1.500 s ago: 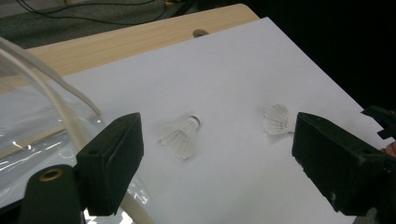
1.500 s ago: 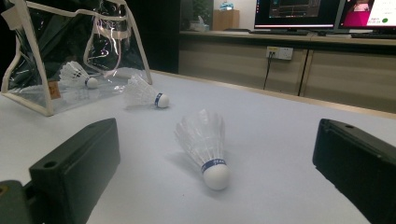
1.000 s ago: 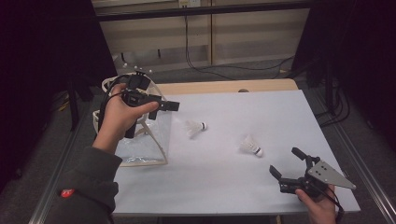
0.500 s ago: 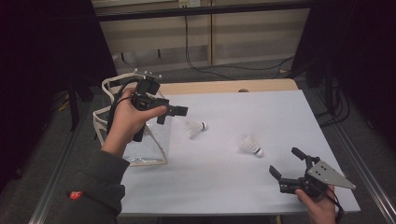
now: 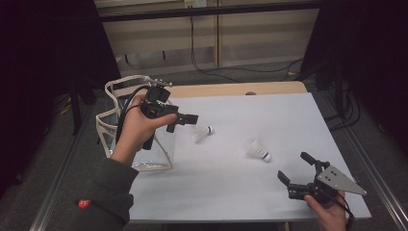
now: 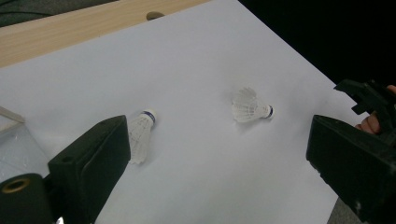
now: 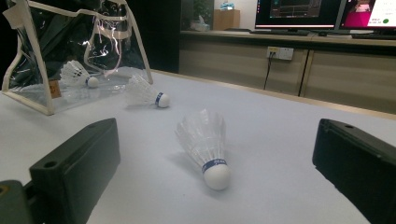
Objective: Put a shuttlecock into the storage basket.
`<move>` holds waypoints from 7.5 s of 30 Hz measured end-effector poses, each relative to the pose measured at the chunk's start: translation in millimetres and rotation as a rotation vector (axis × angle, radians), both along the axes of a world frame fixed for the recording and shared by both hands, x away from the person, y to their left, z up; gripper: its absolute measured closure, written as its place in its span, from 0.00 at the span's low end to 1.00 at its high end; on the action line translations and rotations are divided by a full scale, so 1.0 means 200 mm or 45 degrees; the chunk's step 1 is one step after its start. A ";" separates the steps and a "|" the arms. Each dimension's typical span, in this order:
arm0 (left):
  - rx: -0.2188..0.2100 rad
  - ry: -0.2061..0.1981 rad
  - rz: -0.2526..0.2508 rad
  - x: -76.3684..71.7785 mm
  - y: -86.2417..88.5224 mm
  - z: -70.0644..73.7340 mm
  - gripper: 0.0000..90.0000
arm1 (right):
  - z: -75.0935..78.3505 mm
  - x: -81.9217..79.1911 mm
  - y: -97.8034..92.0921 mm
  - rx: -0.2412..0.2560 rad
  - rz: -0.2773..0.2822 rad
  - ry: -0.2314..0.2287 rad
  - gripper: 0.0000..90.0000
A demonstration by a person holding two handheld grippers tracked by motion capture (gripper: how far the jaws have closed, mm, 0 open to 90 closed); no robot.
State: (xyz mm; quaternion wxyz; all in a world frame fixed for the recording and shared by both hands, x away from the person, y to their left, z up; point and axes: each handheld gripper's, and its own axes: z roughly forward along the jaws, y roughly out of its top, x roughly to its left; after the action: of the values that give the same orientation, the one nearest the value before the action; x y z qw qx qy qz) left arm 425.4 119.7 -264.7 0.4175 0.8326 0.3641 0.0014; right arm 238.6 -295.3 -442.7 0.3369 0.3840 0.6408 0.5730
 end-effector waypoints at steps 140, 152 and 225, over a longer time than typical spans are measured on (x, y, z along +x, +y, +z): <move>0.046 0.028 -0.250 -0.10 -0.45 -0.57 0.04 | 0.00 0.00 0.00 -0.005 0.002 -0.007 0.02; 0.030 0.050 -0.208 -0.09 -0.49 -0.59 0.02 | 0.00 0.00 0.00 -0.006 0.000 -0.006 0.02; 0.012 0.025 -0.251 -0.08 -0.73 -0.74 0.10 | 0.00 0.01 0.00 -0.026 -0.006 0.002 0.02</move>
State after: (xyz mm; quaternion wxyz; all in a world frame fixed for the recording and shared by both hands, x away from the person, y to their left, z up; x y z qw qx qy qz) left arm 408.7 -27.0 -412.6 0.4081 0.8662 0.2846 -0.0460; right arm 240.5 -295.6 -443.0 0.3416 0.3827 0.6460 0.5654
